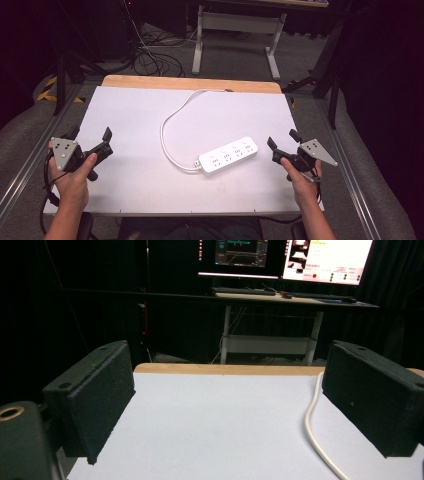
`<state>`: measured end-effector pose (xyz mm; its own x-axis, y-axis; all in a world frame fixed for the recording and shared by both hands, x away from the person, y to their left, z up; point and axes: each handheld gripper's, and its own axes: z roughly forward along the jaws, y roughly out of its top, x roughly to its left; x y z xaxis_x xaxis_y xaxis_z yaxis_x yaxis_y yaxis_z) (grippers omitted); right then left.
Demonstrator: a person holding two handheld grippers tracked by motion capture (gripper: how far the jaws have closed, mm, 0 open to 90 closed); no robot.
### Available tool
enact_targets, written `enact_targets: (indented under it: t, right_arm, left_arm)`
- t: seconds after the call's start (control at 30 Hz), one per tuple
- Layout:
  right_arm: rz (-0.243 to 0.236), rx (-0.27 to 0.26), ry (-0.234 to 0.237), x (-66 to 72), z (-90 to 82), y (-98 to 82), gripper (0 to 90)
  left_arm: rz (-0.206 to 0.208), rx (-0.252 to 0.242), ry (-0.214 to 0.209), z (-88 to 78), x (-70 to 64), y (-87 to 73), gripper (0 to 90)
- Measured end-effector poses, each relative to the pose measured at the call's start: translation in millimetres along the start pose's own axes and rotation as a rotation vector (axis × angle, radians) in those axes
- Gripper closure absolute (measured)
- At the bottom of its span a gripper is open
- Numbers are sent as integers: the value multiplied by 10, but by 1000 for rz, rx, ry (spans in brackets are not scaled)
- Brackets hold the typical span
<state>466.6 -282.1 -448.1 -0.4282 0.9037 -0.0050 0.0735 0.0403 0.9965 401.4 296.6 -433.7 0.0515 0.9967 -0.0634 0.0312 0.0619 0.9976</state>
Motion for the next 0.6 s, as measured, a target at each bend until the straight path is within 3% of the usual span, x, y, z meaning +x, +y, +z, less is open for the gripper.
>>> enact_targets:
  t: [0.37,0.6]
  right_arm:
    - [-17,-3,0,24,-11,15,128]
    - [-16,-3,-1,23,-23,15,185]
  left_arm:
    - [-3,-7,3,-23,12,5,70]
    - [-4,-4,-1,-21,10,6,71]
